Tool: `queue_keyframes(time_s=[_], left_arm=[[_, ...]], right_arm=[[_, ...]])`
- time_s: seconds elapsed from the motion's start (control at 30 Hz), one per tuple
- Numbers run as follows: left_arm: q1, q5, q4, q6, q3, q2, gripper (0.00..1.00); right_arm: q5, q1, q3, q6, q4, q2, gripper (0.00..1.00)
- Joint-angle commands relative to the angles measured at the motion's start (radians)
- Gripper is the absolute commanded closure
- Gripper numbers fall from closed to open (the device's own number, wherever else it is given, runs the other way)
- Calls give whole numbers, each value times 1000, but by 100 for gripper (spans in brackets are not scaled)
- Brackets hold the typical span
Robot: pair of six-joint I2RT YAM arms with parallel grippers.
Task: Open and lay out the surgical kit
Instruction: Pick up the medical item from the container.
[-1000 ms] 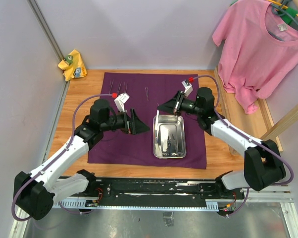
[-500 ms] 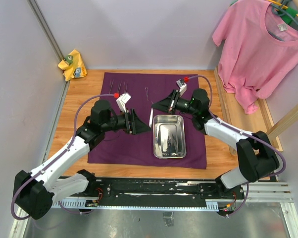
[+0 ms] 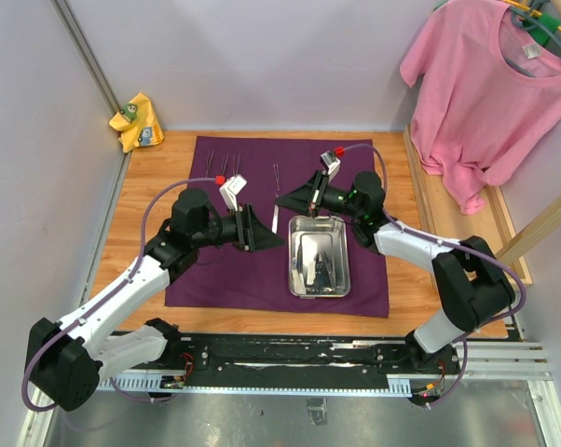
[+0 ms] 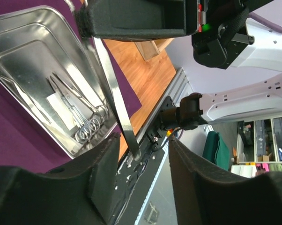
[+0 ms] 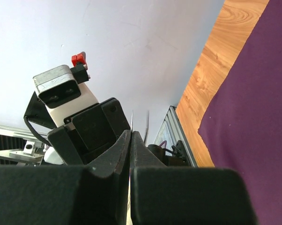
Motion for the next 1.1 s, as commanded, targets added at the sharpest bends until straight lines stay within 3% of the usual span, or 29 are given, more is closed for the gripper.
queue_keyframes(time_s=[0.0,0.17,0.27,0.47,0.53,0.63,0.77,1.07], left_arm=[[-8,26,37,-9,-8,0,55],[-8,24,25,-4,-4,2,85],[-8,20,6,3,4,2,99],[-8,-30,-77,48,46,8,100],[-8,-58,-122,78,71,15,100],[-8,-104,-192,109,108,28,100],[-8,-174,-261,136,147,49,100],[-8,-353,-371,199,254,196,100]], right_arm=[[12,23,8,26,92,10,99],[22,24,0,12,81,5,99],[27,24,2,-8,51,1,99],[32,24,17,-69,-46,-19,97],[39,24,27,-113,-127,-35,84],[66,24,45,-202,-290,-84,48],[125,14,113,-361,-573,-148,24],[310,-61,159,-622,-1120,-365,5]])
